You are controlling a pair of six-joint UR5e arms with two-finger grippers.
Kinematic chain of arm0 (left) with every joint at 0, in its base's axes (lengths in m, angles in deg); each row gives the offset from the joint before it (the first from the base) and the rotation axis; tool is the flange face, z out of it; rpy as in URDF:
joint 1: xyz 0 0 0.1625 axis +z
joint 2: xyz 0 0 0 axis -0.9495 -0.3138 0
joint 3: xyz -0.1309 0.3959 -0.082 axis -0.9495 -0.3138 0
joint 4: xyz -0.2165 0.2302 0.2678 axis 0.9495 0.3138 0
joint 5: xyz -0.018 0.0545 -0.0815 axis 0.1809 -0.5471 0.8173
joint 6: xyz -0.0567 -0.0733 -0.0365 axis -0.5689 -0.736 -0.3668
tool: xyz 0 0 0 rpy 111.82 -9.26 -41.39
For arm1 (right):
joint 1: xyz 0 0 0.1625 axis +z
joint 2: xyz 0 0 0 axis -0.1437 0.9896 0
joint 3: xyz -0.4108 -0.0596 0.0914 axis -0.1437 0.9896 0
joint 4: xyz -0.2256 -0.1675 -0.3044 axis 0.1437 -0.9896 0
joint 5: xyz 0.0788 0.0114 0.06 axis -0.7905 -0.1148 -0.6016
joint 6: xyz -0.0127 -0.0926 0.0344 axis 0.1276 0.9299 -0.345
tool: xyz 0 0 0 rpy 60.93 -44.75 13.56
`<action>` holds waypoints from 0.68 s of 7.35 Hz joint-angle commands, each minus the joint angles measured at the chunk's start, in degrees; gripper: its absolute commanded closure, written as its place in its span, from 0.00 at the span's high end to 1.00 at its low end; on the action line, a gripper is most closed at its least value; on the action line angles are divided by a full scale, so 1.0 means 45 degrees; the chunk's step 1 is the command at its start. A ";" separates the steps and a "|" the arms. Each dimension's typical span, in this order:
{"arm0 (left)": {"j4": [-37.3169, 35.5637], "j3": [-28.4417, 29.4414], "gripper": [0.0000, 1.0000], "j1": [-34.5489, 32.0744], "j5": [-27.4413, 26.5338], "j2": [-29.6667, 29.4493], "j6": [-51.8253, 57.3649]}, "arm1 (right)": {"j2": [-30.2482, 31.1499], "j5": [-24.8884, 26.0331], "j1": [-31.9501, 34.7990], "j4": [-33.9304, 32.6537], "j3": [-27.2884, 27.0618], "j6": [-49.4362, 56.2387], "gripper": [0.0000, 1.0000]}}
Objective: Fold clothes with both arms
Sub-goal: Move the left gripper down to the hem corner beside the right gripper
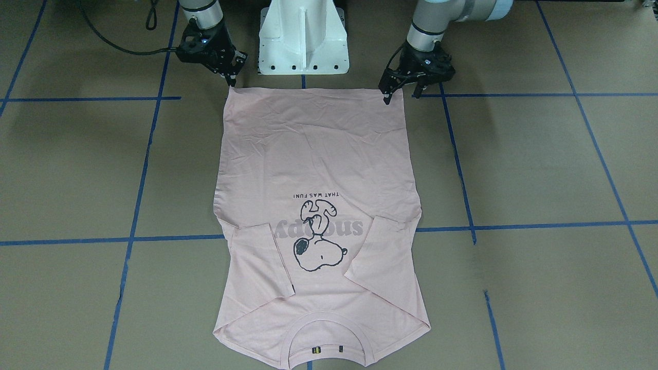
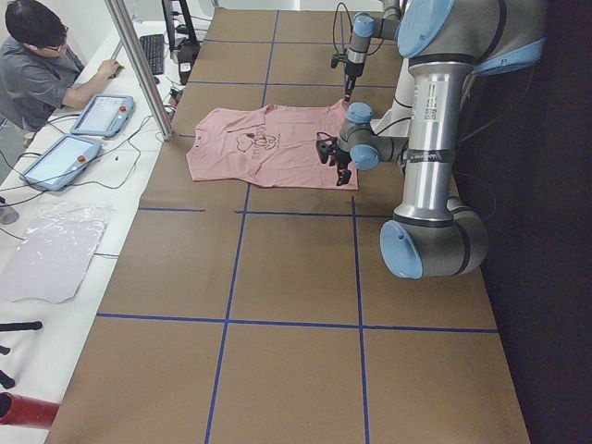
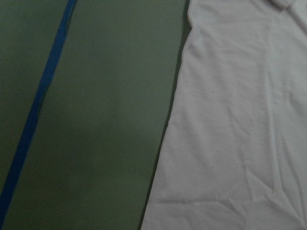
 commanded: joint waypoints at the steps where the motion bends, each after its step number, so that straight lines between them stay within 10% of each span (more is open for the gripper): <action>1: -0.0909 0.0059 1.00 0.0781 -0.0784 -0.0446 -0.0661 | -0.0020 0.0000 -0.0019 0.0001 -0.0021 0.0001 0.00; 5: -0.0851 0.0137 1.00 0.0782 -0.0827 -0.0096 -0.0427 | -0.0020 -0.0019 -0.0019 0.0021 -0.0021 0.0001 0.00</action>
